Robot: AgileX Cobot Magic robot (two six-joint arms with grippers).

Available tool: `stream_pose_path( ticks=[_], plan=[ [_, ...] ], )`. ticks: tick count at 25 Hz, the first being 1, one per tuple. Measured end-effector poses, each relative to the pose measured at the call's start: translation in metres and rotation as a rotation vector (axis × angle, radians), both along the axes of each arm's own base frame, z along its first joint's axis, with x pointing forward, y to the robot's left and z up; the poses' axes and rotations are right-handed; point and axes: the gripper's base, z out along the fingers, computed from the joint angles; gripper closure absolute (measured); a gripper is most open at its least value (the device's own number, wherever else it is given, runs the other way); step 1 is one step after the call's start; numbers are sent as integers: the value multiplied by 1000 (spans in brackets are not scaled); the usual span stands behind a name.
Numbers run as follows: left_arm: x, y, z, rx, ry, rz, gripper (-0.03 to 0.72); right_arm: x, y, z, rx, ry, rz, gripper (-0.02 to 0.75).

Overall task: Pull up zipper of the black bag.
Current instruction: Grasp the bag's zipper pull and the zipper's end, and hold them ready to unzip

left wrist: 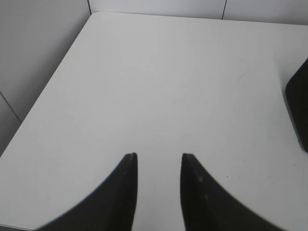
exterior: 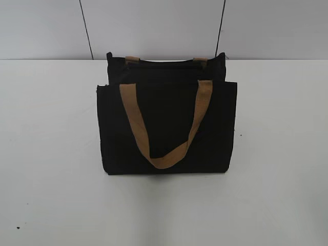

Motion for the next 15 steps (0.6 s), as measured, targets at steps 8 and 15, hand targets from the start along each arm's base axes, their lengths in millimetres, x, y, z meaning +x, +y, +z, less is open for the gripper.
stream_pose_path(
  ticks=[8, 15],
  plan=[
    [0, 0, 0, 0, 0, 0, 447, 0, 0, 0, 0, 0, 0, 160],
    [0, 0, 0, -4, 0, -3, 447, 0, 0, 0, 0, 0, 0, 160]
  ],
)
